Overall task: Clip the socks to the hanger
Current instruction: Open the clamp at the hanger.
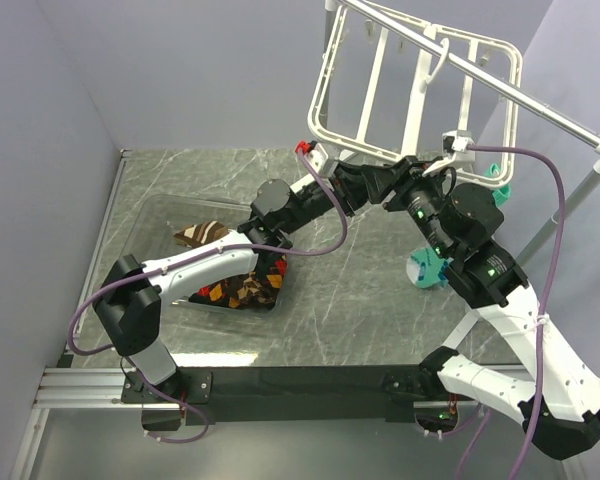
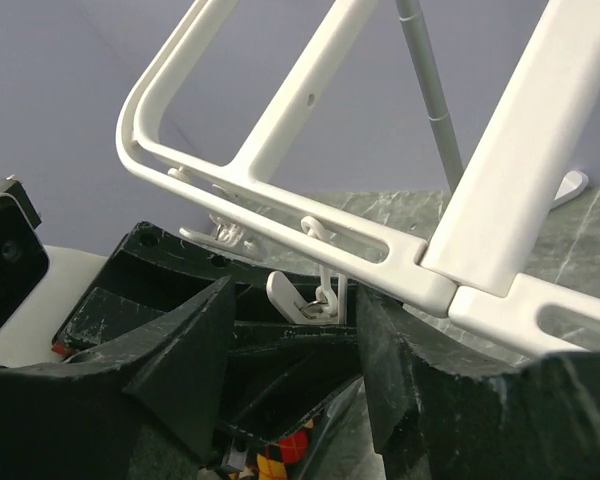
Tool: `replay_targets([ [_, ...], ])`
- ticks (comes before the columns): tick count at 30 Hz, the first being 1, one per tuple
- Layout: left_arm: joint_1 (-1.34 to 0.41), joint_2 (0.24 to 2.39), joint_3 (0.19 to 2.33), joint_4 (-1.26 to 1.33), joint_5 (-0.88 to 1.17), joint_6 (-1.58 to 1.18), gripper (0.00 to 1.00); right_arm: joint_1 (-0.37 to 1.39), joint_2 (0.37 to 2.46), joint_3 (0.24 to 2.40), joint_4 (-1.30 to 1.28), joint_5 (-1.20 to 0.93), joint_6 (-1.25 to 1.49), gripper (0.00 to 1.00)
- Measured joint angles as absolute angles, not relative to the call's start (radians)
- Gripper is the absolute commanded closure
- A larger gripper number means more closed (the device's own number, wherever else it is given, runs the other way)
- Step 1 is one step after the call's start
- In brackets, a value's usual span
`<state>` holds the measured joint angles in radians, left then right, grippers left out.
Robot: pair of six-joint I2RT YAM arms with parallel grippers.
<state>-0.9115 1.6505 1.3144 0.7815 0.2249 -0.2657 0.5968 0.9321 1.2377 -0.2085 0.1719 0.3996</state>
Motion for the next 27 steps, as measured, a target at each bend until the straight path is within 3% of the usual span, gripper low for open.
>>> replay_targets([
  [4,-0.919,1.650,1.313,0.782,0.205,-0.245,0.93,0.597,0.938,1.238,-0.200,0.174,0.399,0.53],
  [5,-0.921,1.650,1.313,0.782,0.199,-0.240,0.93,0.597,0.939,1.238,-0.201,0.177,0.398,0.62],
  [9,-0.928,1.649,1.313,0.782,0.175,-0.221,0.88,0.595,0.946,1.245,-0.202,0.191,0.393,0.74],
  [12,-0.930,1.646,1.312,0.780,0.161,-0.217,0.73,0.595,0.948,1.246,-0.199,0.198,0.387,0.85],
  [13,-0.931,1.645,1.311,0.780,0.159,-0.213,0.64,0.594,0.948,1.247,-0.199,0.202,0.386,0.85],
  [16,-0.938,1.632,1.289,0.780,0.157,-0.203,0.56,0.592,0.949,1.248,-0.187,0.204,0.387,0.88],
  [27,-0.950,1.589,1.238,0.762,0.122,-0.207,0.44,0.592,0.949,1.248,-0.171,0.201,0.383,0.89],
])
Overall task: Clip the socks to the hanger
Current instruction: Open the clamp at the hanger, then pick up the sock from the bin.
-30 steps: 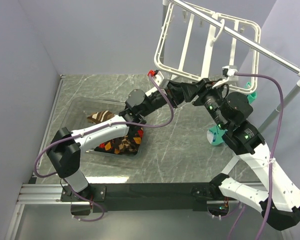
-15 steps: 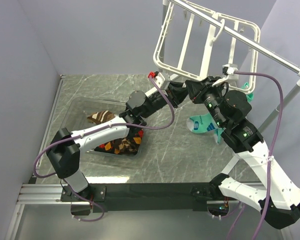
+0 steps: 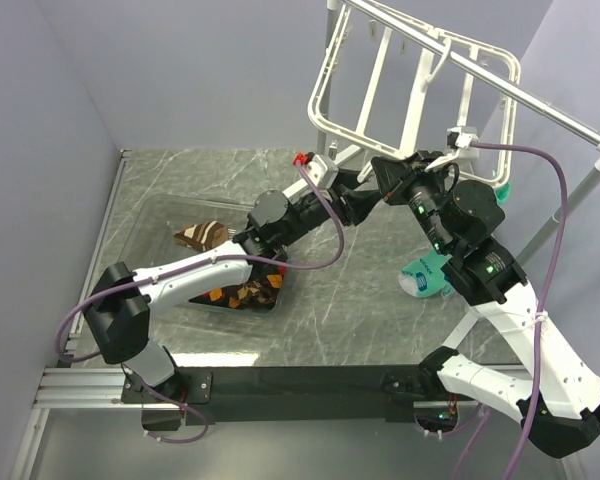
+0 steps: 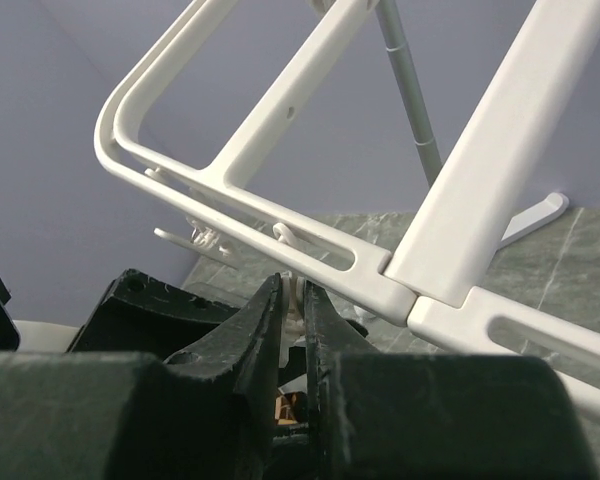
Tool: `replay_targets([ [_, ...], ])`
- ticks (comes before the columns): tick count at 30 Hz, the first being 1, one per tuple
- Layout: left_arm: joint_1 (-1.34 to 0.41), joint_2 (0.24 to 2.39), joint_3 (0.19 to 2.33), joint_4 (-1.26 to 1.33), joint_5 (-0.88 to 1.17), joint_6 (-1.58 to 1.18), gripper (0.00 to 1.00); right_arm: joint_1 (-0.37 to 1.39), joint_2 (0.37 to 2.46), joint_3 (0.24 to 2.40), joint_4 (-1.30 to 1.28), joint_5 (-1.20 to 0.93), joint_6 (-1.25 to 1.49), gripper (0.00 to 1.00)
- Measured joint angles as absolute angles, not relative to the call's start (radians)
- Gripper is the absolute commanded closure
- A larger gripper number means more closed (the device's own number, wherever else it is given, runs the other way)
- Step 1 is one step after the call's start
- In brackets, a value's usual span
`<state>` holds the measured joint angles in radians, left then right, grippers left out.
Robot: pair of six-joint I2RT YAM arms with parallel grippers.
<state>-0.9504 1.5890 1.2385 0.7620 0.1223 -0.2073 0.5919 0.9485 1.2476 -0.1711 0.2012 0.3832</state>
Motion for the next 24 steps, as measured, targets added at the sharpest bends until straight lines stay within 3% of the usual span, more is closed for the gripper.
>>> replay_targets([
  [7,-0.926,1.377,1.059,0.576,0.070,-0.301,0.34,0.592,0.947,1.222,-0.129,0.220,0.344,0.89],
  [14,-0.801,1.094,0.909,0.263,-0.038,-0.435,0.34,0.592,0.948,1.143,-0.039,0.239,0.296,0.89],
  [19,-0.672,1.057,0.792,0.080,-0.104,-0.531,0.36,0.591,0.958,1.118,0.014,0.246,0.272,0.90],
  [24,-0.652,1.060,0.716,-0.086,-0.138,-0.570,0.37,0.591,0.968,1.118,0.036,0.246,0.265,0.90],
])
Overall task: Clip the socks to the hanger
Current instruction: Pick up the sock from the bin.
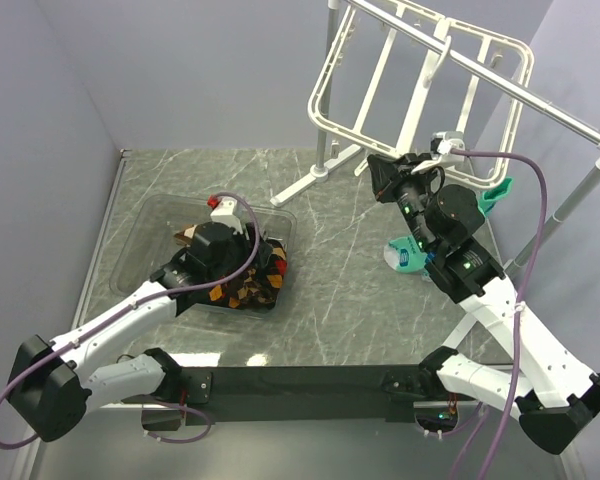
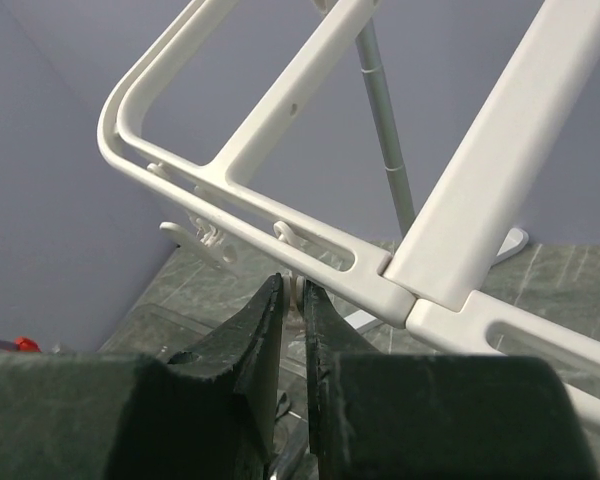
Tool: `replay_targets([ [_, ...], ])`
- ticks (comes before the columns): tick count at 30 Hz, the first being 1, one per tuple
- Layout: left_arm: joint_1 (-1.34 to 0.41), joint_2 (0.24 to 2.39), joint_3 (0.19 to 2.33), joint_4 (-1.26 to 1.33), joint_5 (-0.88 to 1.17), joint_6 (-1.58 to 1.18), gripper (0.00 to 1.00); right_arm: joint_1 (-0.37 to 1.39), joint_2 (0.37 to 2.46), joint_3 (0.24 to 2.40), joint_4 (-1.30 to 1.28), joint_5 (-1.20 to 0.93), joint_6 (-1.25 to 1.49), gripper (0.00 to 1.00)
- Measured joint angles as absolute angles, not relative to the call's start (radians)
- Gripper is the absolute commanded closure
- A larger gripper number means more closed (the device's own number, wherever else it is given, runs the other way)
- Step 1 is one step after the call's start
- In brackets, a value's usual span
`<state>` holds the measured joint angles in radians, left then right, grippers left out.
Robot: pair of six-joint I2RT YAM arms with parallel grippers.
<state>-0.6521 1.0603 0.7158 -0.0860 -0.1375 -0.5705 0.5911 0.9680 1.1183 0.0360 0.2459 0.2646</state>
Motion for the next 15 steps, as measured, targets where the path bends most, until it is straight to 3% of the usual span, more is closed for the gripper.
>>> replay_targets([
  [15,-0.652,0.832,0.546,-0.130,-0.106,-0.815,0.36,0.591,0.984,1.119,0.036,0.247,0.264,0.90],
])
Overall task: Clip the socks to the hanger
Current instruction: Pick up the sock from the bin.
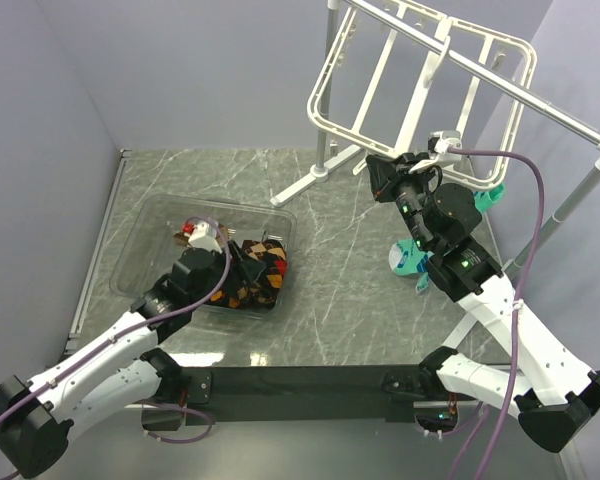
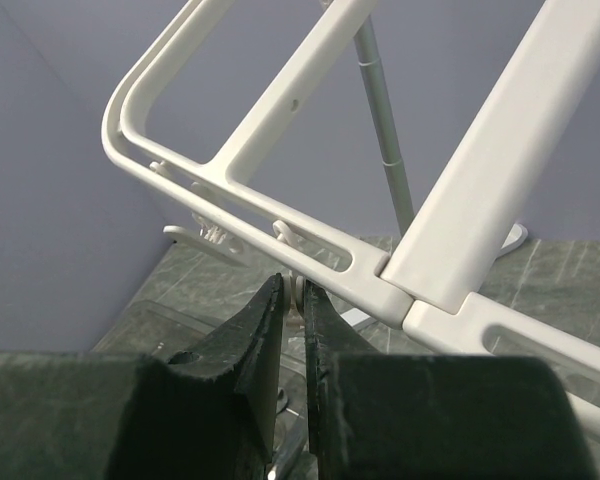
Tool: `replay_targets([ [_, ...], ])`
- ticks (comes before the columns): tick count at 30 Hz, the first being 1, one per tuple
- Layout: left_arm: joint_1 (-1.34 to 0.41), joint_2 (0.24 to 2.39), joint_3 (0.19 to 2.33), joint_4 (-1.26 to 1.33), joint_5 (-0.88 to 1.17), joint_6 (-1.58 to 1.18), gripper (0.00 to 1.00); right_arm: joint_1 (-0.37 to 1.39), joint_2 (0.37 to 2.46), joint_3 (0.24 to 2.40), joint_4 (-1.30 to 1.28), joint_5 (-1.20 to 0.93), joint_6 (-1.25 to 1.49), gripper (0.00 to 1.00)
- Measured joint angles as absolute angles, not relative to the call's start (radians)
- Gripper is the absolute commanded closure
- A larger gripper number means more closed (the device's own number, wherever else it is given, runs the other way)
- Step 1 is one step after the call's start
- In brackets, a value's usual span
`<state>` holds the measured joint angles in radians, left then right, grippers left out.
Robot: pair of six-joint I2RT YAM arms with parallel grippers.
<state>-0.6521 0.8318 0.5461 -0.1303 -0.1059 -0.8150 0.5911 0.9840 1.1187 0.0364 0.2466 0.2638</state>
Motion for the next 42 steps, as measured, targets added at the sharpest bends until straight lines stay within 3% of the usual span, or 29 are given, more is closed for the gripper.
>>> replay_targets([
  [8,-0.652,0.799,0.416,-0.061,-0.084,-0.981,0.37,0.591,0.984,1.123,0.030,0.246,0.263,0.90],
  [21,-0.652,0.866,0.385,0.124,-0.019,-1.039,0.41,0.591,0.982,1.128,0.022,0.247,0.263,0.90],
  [23,-0.652,0.876,0.385,0.134,-0.016,-1.038,0.45,0.591,0.980,1.128,0.022,0.247,0.263,0.90],
  [26,-0.652,0.882,0.382,0.159,-0.012,-1.044,0.62,0.591,0.977,1.128,0.022,0.247,0.262,0.90],
  [30,-0.652,0.882,0.377,0.197,-0.001,-1.044,0.96,0.591,0.976,1.128,0.022,0.247,0.260,0.90],
  [31,-0.652,0.882,0.376,0.205,0.000,-1.043,0.99,0.591,0.976,1.128,0.022,0.247,0.260,0.90],
  [42,-0.653,0.841,0.451,0.227,-0.027,-0.789,0.99,0.591,0.976,1.129,0.021,0.245,0.260,0.92],
])
